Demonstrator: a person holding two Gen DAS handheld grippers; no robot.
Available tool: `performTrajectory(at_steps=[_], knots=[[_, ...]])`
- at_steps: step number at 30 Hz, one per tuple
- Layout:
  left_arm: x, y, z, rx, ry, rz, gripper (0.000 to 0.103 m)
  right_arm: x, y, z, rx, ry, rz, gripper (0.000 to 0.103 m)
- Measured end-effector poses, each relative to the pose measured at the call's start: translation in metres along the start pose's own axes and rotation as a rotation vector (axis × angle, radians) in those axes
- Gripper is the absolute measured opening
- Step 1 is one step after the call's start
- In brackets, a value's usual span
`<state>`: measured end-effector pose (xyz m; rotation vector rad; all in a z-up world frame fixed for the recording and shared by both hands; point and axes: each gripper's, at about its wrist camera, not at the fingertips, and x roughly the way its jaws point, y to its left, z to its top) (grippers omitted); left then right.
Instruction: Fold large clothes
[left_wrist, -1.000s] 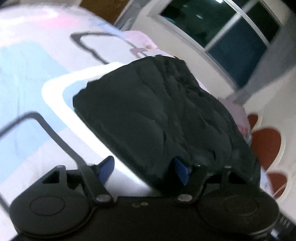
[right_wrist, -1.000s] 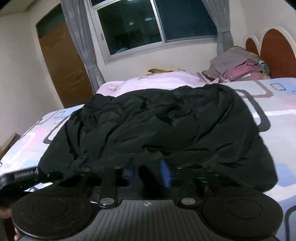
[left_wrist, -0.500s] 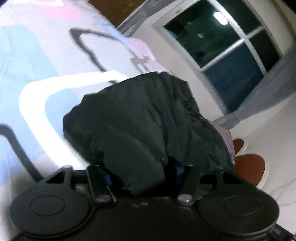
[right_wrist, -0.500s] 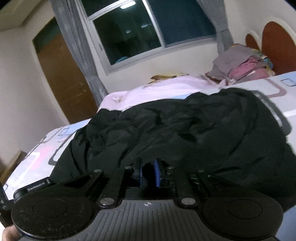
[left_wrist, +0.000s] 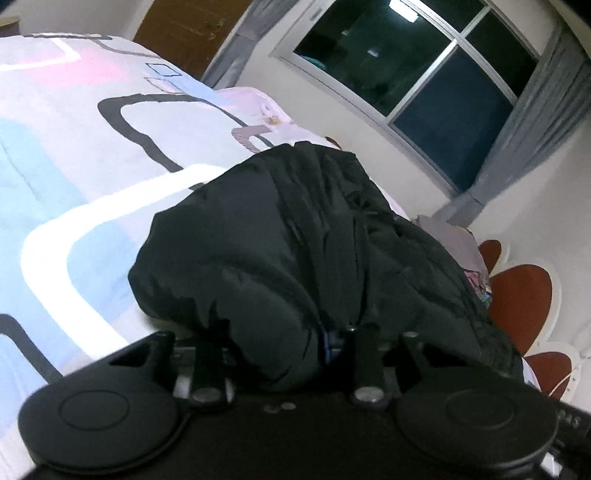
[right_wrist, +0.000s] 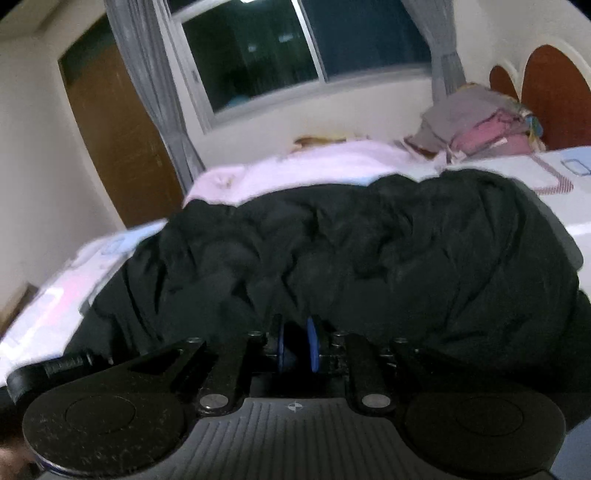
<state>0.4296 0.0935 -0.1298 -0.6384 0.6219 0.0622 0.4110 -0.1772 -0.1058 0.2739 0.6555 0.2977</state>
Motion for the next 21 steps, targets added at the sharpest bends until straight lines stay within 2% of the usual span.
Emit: performTrajectory(at_steps=[1,2,3,4,5,6,7,8,9,12,16,21], knots=[[0.002,0.005,-0.001,-0.020,0.012,0.018,0.056,0.009,-0.003,-0.003,0.005,0.044,-0.001,0.014],[0.002,0.012,-0.002,-0.059,0.011,0.029,0.067,0.014,-0.005,-0.007,0.008,0.058,0.003,0.014],[0.002,0.017,-0.002,-0.092,0.003,0.013,0.068,0.017,-0.007,-0.009,0.012,0.060,0.006,0.014],[0.004,0.022,-0.002,-0.129,-0.006,-0.001,0.065,0.018,-0.010,-0.010,0.028,0.063,0.010,0.013],[0.005,0.025,-0.002,-0.153,-0.012,-0.011,0.048,0.019,-0.011,-0.011,0.038,0.065,0.007,0.011],[0.006,0.022,0.000,-0.143,-0.016,-0.037,0.038,0.020,-0.010,-0.013,0.019,0.064,-0.004,0.008],[0.002,0.010,0.001,-0.085,-0.040,-0.036,0.026,0.021,-0.009,-0.015,0.002,0.065,-0.014,0.007],[-0.004,-0.003,0.002,-0.012,-0.063,-0.023,0.020,0.022,-0.009,-0.016,0.003,0.067,-0.020,0.007],[-0.012,-0.019,0.003,0.072,-0.089,-0.012,0.019,0.023,-0.010,-0.017,0.010,0.069,-0.022,0.007],[-0.034,-0.057,0.005,0.255,-0.148,-0.042,0.018,0.023,-0.015,-0.016,0.043,0.079,-0.020,0.007],[-0.053,-0.111,0.001,0.507,-0.182,-0.089,0.018,0.021,-0.020,-0.011,0.116,0.093,-0.006,0.007],[-0.067,-0.178,-0.013,0.708,-0.180,-0.180,0.018,0.011,-0.036,-0.008,0.208,0.100,0.026,0.007]])
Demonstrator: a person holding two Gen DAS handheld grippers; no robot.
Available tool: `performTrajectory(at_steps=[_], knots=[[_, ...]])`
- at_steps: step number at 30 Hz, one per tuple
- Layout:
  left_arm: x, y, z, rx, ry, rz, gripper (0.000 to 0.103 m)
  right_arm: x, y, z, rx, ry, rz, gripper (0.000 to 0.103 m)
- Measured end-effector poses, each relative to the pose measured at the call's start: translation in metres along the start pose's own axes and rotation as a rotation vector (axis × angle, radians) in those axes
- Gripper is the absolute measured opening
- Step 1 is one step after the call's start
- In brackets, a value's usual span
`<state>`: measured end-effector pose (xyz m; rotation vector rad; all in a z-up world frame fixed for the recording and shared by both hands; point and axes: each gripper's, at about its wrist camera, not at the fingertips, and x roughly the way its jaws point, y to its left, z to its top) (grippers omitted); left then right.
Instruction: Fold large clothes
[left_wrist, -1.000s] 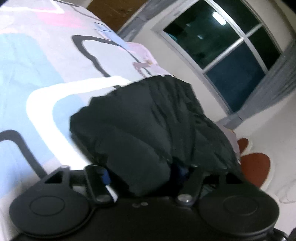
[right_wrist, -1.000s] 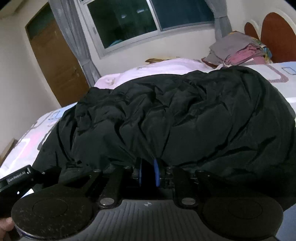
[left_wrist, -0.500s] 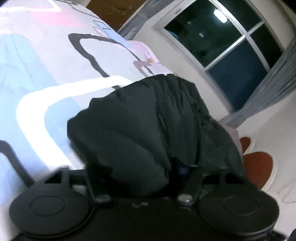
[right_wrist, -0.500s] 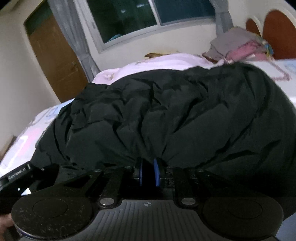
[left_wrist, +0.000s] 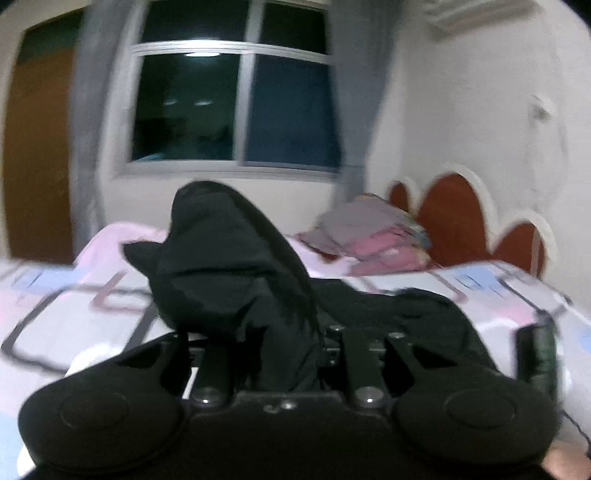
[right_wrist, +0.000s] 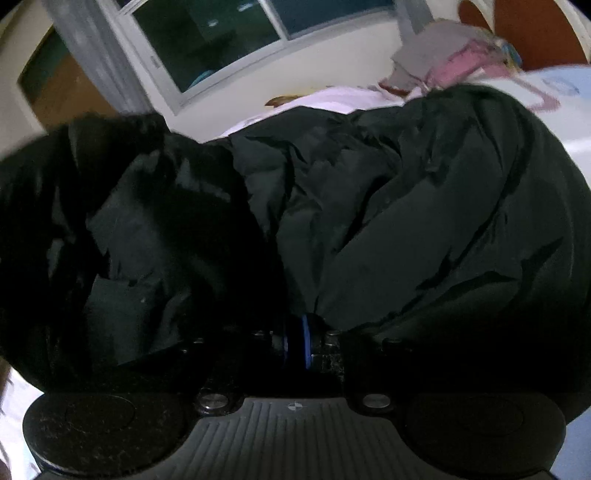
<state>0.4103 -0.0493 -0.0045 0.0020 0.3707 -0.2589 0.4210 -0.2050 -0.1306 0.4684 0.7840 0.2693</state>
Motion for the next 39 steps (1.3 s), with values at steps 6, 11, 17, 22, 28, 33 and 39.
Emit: performTrajectory(at_steps=[6,11,17,22,28,33,39], knots=[[0.016,-0.050,0.013,0.073,0.032,-0.132,0.018,-0.041,-0.038,0.006,0.146,-0.073,0.022,0.007],[0.040,-0.081,0.005,0.081,0.091,-0.209,0.018,-0.069,-0.065,0.012,0.200,-0.126,-0.016,0.007],[0.058,-0.111,-0.015,0.084,0.162,-0.281,0.018,-0.102,-0.084,0.017,0.217,-0.201,-0.081,0.007],[0.069,-0.131,-0.032,0.093,0.208,-0.314,0.018,-0.126,-0.097,0.023,0.247,-0.262,-0.142,0.008],[0.087,-0.151,-0.047,0.118,0.254,-0.345,0.018,-0.162,-0.100,0.021,0.253,-0.335,-0.132,0.063],[0.096,-0.155,-0.047,0.114,0.290,-0.329,0.018,-0.175,-0.095,0.016,0.263,-0.349,-0.098,0.063],[0.092,-0.156,-0.045,0.134,0.307,-0.301,0.017,-0.183,-0.086,0.020,0.210,-0.351,0.024,0.063]])
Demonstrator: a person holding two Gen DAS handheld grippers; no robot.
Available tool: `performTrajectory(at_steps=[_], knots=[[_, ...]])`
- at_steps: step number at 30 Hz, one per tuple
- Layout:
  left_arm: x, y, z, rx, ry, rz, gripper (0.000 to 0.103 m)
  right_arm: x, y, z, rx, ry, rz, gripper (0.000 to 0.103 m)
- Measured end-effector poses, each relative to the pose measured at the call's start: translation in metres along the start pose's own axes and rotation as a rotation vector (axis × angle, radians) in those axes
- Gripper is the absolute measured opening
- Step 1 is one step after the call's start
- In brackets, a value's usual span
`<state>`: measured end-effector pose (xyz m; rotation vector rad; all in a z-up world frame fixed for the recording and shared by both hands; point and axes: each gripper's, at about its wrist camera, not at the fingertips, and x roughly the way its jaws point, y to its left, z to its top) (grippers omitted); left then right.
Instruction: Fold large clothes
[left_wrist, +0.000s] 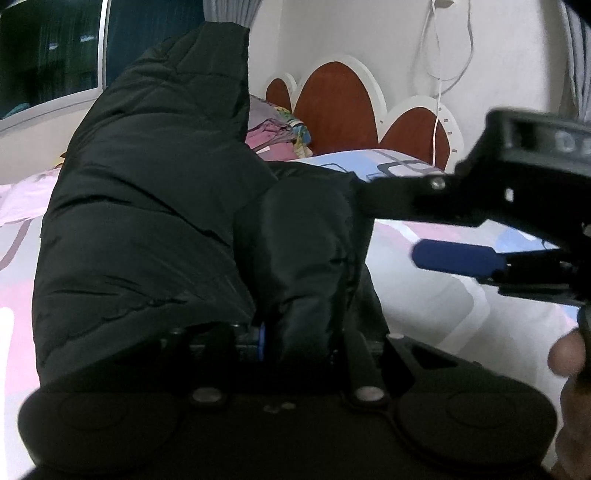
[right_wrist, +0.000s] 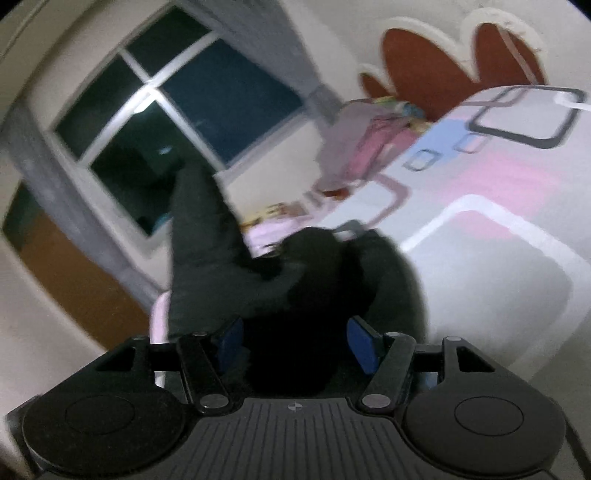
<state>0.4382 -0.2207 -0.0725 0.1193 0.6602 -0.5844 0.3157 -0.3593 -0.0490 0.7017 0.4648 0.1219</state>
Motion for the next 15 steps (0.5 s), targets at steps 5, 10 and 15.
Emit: performTrajectory(at_steps=[5,10,15], knots=[[0.004,-0.004,0.005,0.000,0.020,0.013,0.017,0.021,0.005,-0.003,-0.068,0.082,-0.004,0.065],[0.003,-0.006,0.007,-0.012,0.028,0.011,0.018,0.039,0.004,0.000,-0.085,0.137,-0.007,0.040],[0.000,-0.008,0.007,-0.031,0.026,0.019,0.020,0.050,0.001,-0.003,-0.119,0.138,-0.050,0.021]])
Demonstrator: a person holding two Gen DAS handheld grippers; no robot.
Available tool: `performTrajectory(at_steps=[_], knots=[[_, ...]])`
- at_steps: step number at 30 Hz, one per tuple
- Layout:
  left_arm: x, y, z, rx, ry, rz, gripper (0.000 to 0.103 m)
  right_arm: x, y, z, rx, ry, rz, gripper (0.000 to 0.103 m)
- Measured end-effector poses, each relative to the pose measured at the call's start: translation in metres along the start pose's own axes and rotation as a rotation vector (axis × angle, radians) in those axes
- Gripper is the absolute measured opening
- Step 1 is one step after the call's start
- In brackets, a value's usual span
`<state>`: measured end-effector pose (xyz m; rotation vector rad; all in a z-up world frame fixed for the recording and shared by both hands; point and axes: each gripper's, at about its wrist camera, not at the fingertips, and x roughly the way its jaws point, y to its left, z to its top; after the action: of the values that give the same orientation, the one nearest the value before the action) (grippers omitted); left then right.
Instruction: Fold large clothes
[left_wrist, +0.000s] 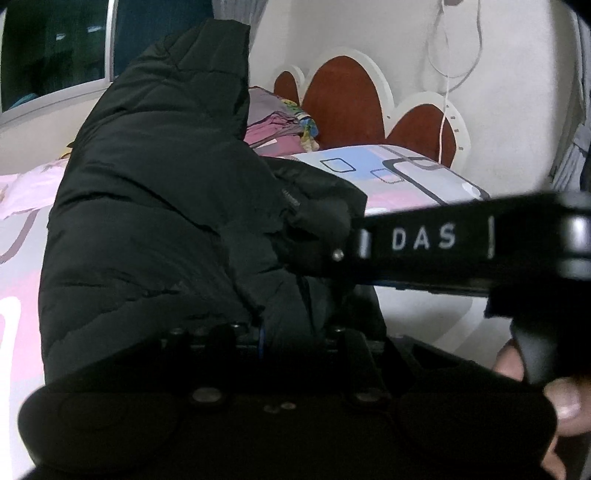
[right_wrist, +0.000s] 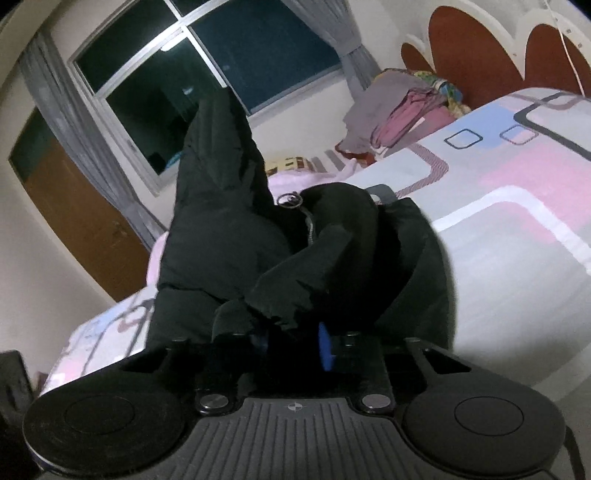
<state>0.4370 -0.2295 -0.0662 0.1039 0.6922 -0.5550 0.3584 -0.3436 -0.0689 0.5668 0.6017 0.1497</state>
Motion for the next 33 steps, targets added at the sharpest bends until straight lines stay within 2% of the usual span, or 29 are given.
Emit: performTrajectory(at_steps=[3,5,8,10,14,16,18,23,25,28,32,33], knots=[[-0.012,0.004,0.001,-0.060,-0.011,-0.006,0.021,0.006,-0.009,0.002,0.011,0.008,-0.020,0.018],[-0.030,0.011,-0.002,-0.108,-0.041,-0.034,0.021,0.010,-0.014,0.002,0.013,0.021,-0.052,0.016],[-0.061,0.031,-0.008,-0.213,-0.098,-0.024,0.020,0.012,-0.023,-0.001,0.010,0.042,-0.079,0.013],[-0.074,0.044,-0.008,-0.230,-0.129,0.052,0.017,0.013,-0.031,-0.004,0.027,0.051,-0.079,0.013],[-0.061,0.072,-0.001,-0.246,-0.107,0.141,0.016,0.013,-0.039,-0.006,0.039,0.060,-0.070,0.013],[-0.050,0.076,0.003,-0.271,-0.075,0.135,0.016,0.014,-0.040,-0.006,0.036,0.067,-0.072,0.013],[-0.048,0.073,0.003,-0.270,-0.080,0.151,0.016,0.015,-0.043,-0.005,0.039,0.072,-0.069,0.013],[-0.059,0.085,0.002,-0.324,-0.137,0.175,0.019,0.014,-0.044,-0.007,0.028,0.081,-0.069,0.013],[-0.049,0.092,0.007,-0.334,-0.108,0.160,0.016,0.014,-0.044,-0.008,0.023,0.080,-0.069,0.013],[-0.031,0.085,0.013,-0.254,-0.055,0.179,0.016,0.016,-0.041,-0.009,0.014,0.076,-0.084,0.013],[-0.027,0.085,0.009,-0.278,-0.039,0.183,0.016,0.014,-0.042,-0.004,0.014,0.037,-0.079,0.014],[-0.026,0.085,0.009,-0.275,-0.030,0.182,0.016,0.009,-0.043,-0.003,0.018,0.010,-0.085,0.021]])
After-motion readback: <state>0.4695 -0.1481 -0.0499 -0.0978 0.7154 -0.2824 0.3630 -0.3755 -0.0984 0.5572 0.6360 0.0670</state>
